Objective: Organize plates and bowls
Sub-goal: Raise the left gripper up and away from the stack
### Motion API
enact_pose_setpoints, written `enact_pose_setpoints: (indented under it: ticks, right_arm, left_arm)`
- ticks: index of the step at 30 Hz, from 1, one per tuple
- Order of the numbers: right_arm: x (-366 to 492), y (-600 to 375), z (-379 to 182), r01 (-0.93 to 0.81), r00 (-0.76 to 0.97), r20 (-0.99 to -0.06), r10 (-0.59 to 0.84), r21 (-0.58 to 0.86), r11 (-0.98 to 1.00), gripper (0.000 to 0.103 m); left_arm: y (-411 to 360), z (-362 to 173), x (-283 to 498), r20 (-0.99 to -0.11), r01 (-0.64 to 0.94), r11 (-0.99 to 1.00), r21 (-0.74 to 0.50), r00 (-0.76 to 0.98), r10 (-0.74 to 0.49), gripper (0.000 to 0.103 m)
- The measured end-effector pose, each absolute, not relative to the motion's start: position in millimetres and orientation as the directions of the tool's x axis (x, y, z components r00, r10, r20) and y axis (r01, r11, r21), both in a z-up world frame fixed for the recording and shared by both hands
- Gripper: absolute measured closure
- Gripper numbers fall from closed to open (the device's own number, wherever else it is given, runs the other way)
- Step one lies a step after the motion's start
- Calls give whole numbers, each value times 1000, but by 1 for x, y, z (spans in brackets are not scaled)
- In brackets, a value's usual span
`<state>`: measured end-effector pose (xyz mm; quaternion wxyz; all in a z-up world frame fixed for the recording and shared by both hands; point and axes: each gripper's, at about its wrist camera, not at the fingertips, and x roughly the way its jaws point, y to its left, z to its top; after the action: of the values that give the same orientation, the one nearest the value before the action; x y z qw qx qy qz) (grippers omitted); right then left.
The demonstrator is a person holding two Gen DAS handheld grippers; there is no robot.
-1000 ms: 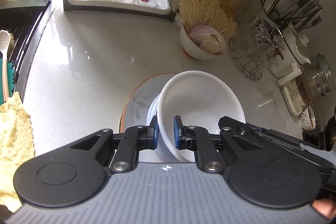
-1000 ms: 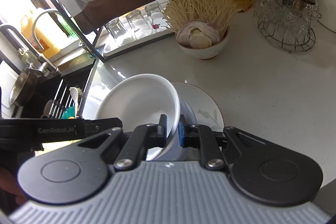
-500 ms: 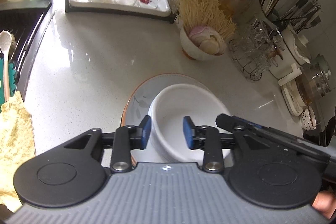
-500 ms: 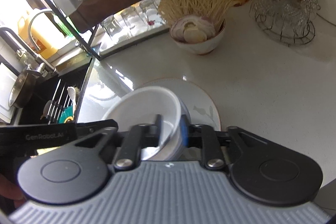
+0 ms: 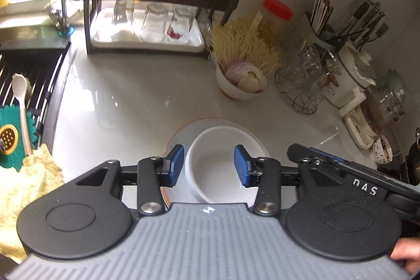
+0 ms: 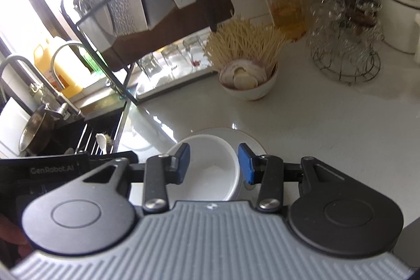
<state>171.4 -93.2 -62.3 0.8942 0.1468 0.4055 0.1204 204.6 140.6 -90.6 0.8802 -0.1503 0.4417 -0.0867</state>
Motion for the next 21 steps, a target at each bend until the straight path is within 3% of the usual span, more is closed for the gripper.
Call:
enact_pose_setpoints:
  ticks: [13,21]
  right_arm:
    - [148,-113,26,-209,775,-519,360,328,922,59]
    - [114,-137,57,-253,804,-458,379,313,915,59]
  left_arm:
    - [146,8,176,-633,37,959,-282,744,-214,54]
    - [118,32,139,-596,29,961,-274,779,-194,51]
